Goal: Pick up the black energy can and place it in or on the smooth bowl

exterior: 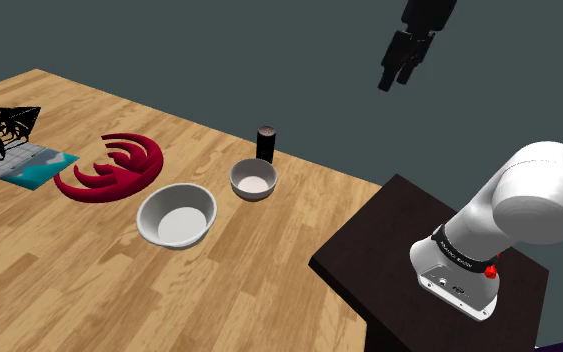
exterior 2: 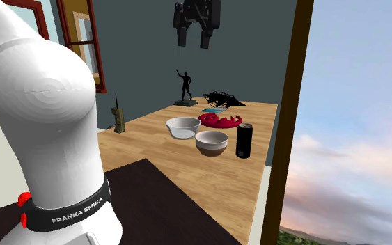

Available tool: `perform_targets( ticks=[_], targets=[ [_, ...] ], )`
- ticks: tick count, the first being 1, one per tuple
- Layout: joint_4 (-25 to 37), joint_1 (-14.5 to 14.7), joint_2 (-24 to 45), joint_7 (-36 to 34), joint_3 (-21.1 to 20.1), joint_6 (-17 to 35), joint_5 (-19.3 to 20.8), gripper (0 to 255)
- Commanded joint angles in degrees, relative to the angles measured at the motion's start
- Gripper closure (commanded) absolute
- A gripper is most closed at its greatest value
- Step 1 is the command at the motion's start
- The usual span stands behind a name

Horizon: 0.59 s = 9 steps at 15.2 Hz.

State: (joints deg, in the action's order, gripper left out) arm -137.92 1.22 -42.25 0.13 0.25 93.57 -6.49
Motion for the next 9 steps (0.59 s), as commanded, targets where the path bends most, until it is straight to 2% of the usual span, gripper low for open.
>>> perform_targets(
  ticks=[1, 9],
  targets=[
    [0.0, 0.0, 0.0, 0.0, 0.0, 0.0, 0.0, 0],
    [-1.5, 0.7, 13.7, 3.2, 0.0, 15.9, -0.5, 0]
  ],
)
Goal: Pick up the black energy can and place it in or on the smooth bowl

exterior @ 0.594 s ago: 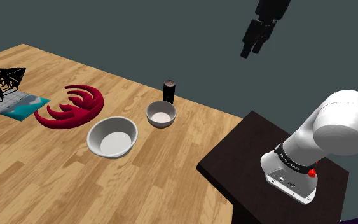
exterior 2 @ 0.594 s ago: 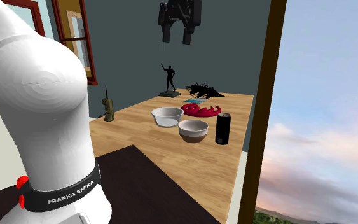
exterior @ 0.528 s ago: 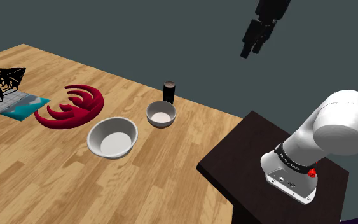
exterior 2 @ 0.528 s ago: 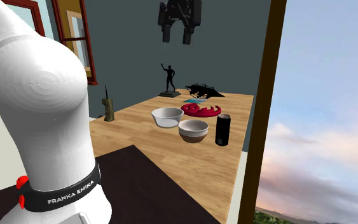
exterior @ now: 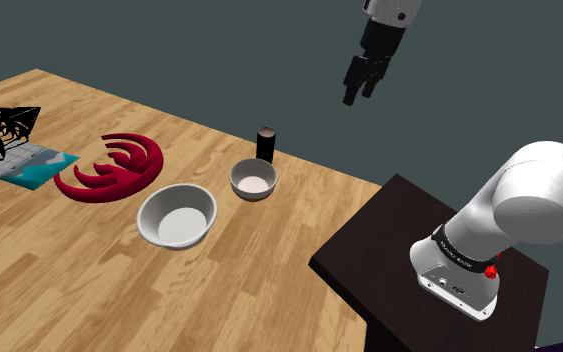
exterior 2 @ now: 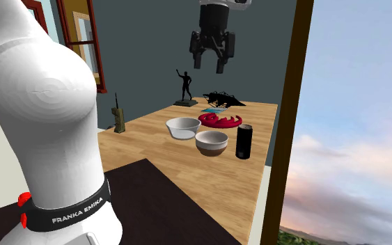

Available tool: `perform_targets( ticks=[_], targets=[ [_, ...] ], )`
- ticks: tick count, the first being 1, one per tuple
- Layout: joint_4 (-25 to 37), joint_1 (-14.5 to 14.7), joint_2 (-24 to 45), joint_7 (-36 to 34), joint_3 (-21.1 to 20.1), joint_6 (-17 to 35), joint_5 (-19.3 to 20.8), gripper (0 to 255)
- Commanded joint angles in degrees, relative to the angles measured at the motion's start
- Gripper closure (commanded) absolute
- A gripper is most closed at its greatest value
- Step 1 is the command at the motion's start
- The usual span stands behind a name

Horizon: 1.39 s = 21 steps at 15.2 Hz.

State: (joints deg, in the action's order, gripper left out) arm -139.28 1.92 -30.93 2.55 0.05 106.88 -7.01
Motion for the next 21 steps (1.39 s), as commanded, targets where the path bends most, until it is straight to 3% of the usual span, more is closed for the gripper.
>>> perform_targets(
  ticks=[1, 11, 21],
  targets=[
    [0.1, 0.1, 4.3, 1.2, 0.2, 4.5, -0.1, 0],
    [6.8, 1.0, 25.7, 5.1, 0.2, 20.1, -1.5, 0],
    [21.4, 1.3, 48.0, 8.3, -0.5, 28.9, -2.7, 0]
  ],
)
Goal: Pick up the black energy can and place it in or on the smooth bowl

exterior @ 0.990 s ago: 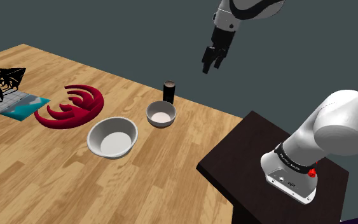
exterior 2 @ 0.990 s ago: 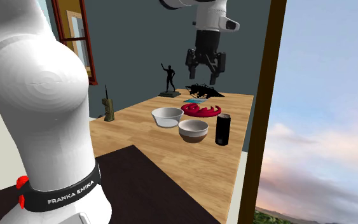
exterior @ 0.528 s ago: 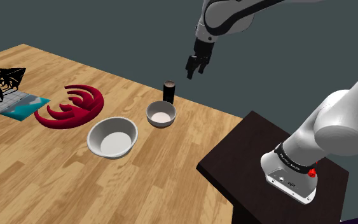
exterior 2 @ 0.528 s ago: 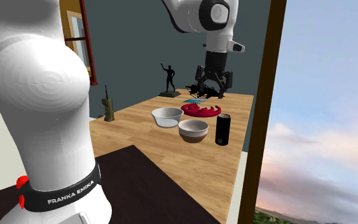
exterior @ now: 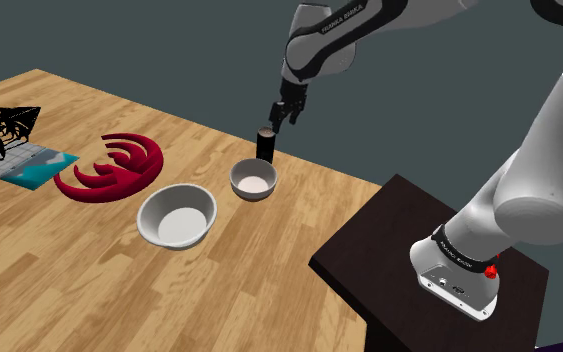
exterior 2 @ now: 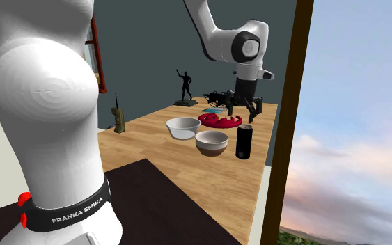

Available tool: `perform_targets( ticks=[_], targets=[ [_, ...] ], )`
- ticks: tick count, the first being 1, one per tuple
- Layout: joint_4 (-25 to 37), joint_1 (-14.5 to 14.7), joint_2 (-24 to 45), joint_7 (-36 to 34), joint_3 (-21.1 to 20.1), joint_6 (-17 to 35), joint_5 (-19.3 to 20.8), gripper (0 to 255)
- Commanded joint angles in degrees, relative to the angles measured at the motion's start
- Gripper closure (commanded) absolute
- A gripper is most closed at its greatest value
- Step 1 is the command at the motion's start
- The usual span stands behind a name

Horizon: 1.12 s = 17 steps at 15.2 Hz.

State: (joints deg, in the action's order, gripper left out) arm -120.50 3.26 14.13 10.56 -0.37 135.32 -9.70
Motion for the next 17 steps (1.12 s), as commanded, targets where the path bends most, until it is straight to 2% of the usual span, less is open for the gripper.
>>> perform_targets(
  ticks=[1, 3, 11, 17],
  targets=[
    [4.5, 0.0, 5.2, 0.5, -0.2, 1.0, -0.1, 0],
    [8.4, 0.0, 9.6, 0.9, -0.3, 1.7, -0.1, 0],
    [8.3, 0.3, 13.8, 1.2, -0.7, 6.0, -0.6, 0],
    [8.4, 0.3, 13.8, 1.2, -0.7, 6.0, -0.6, 0]
  ],
)
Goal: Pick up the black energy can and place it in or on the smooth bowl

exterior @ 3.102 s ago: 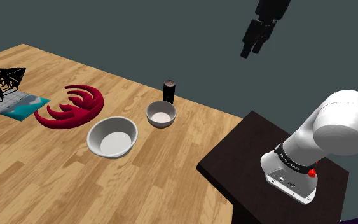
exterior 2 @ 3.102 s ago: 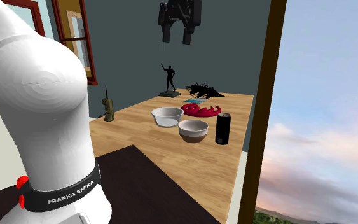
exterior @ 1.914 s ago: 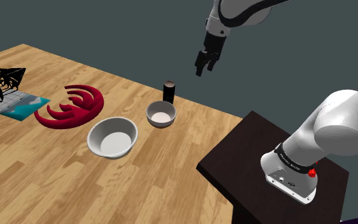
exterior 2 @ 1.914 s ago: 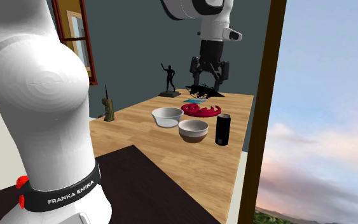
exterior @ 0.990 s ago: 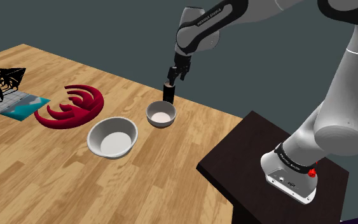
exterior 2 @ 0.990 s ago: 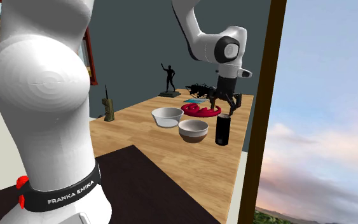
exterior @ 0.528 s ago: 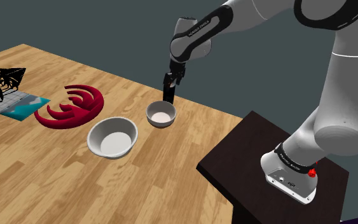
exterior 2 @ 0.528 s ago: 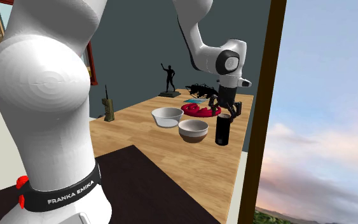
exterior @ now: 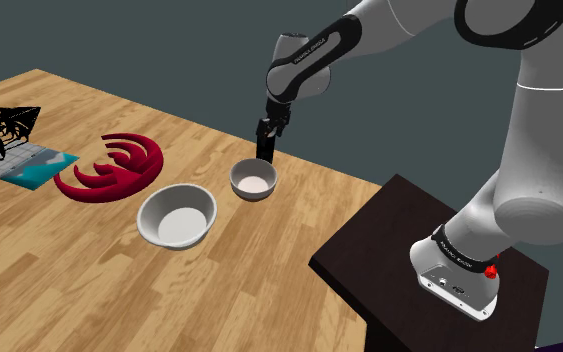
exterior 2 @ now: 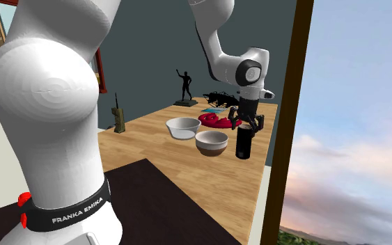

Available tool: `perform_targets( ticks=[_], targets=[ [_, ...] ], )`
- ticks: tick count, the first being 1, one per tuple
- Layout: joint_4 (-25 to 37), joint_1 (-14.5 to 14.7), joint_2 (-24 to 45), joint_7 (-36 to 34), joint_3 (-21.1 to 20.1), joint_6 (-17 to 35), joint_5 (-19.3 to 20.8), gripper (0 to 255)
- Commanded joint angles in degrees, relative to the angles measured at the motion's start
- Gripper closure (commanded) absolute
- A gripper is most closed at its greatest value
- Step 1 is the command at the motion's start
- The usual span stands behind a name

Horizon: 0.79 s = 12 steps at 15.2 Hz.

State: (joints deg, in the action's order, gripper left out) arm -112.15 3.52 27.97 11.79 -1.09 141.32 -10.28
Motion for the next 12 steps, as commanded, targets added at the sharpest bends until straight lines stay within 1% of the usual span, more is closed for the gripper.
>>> perform_targets(
  ticks=[1, 2, 3, 12],
  targets=[
    [0.0, 0.0, 0.0, 0.0, 0.0, 0.0, 0.0, 0],
    [0.0, 0.0, 0.0, 0.0, 0.0, 0.0, 0.0, 0],
    [0.0, 0.0, 0.0, 0.0, 0.0, 0.0, 0.0, 255],
    [0.0, 0.0, 0.0, 0.0, 0.0, 0.0, 0.0, 255]
  ],
)
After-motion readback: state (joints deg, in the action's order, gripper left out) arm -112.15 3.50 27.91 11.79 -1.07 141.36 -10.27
